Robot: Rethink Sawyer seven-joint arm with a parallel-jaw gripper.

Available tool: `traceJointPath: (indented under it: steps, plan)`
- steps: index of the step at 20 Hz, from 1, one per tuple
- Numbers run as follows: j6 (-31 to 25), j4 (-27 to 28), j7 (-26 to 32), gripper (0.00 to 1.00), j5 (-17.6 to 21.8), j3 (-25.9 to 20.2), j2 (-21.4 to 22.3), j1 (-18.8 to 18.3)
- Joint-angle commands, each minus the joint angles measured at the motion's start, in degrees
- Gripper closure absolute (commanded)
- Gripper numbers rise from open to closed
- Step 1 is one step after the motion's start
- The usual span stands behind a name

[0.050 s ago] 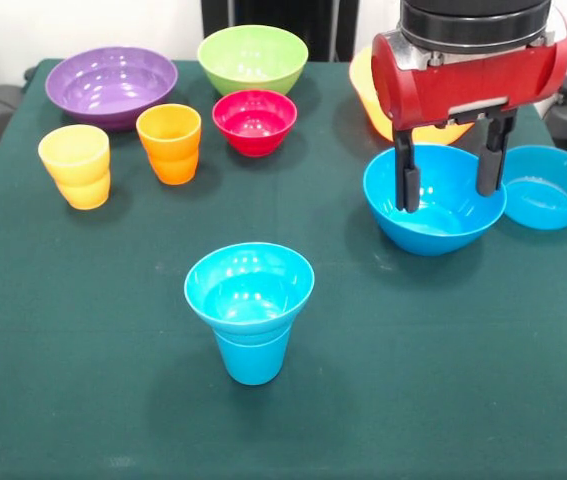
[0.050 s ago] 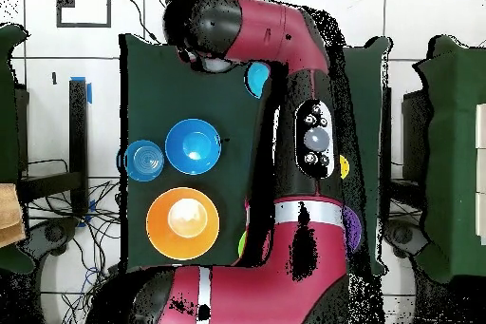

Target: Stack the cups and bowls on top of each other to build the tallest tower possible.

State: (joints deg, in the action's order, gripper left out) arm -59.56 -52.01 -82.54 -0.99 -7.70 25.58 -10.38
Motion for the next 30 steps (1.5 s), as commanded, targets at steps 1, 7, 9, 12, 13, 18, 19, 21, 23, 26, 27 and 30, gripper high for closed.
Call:
traceJointPath:
  steps: [1,7,9,12,13,18,19,21,23,26,27,30]
  plan:
    - [2.5,-6.6,-7.7,0.00,-0.2,-2.1,-2.2,0.2]
    - [4.6,-8.0,-8.9,0.00,-0.7,-2.4,-2.2,0.7]
    - [5.8,-8.2,-9.4,0.00,-1.0,-2.7,-2.7,0.9]
    - [7.6,-8.5,-9.7,0.00,-1.2,-3.0,-3.5,1.3]
    - [8.1,-8.6,-9.5,0.00,-1.2,-3.1,-3.7,1.3]
    - [10.8,-10.7,-7.3,0.00,-1.7,-4.5,-4.0,1.3]
    - [11.1,-10.9,-7.2,0.00,-1.9,-4.6,-4.2,1.4]
    - [12.0,-11.5,-7.1,0.00,-2.1,-4.7,-4.2,1.7]
    - [13.4,-12.4,-6.5,0.00,-1.9,-4.7,-3.9,2.1]
    - [16.0,-14.6,-5.8,0.00,-2.0,-5.4,-3.4,2.2]
    - [16.7,-15.2,-5.8,0.00,-2.1,-5.6,-3.2,2.2]
    - [19.1,-18.0,-5.9,0.00,-2.7,-6.4,-2.6,2.3]
